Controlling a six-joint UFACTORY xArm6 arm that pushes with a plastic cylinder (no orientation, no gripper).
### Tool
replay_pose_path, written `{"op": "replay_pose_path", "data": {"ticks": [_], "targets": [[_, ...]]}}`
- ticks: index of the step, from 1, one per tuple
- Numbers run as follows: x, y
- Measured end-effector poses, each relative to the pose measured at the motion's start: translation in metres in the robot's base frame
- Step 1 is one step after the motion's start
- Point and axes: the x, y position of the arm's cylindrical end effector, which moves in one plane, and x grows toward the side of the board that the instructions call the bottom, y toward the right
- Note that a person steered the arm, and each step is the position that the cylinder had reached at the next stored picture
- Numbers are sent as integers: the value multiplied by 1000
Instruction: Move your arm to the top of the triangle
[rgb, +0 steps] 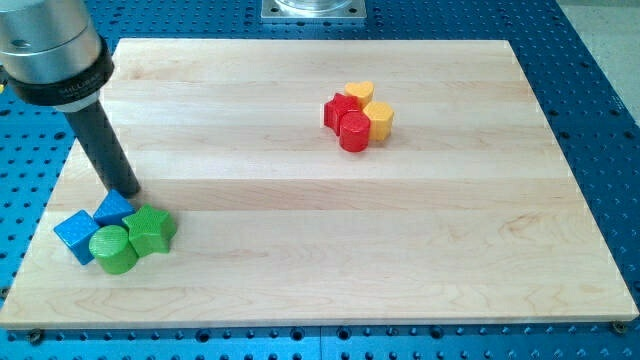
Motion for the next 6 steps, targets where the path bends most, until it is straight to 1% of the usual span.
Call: {"op": "replay_pose_path", "data": {"ticks": [2, 6], "targets": [[-4, -3], [-25, -3]]}}
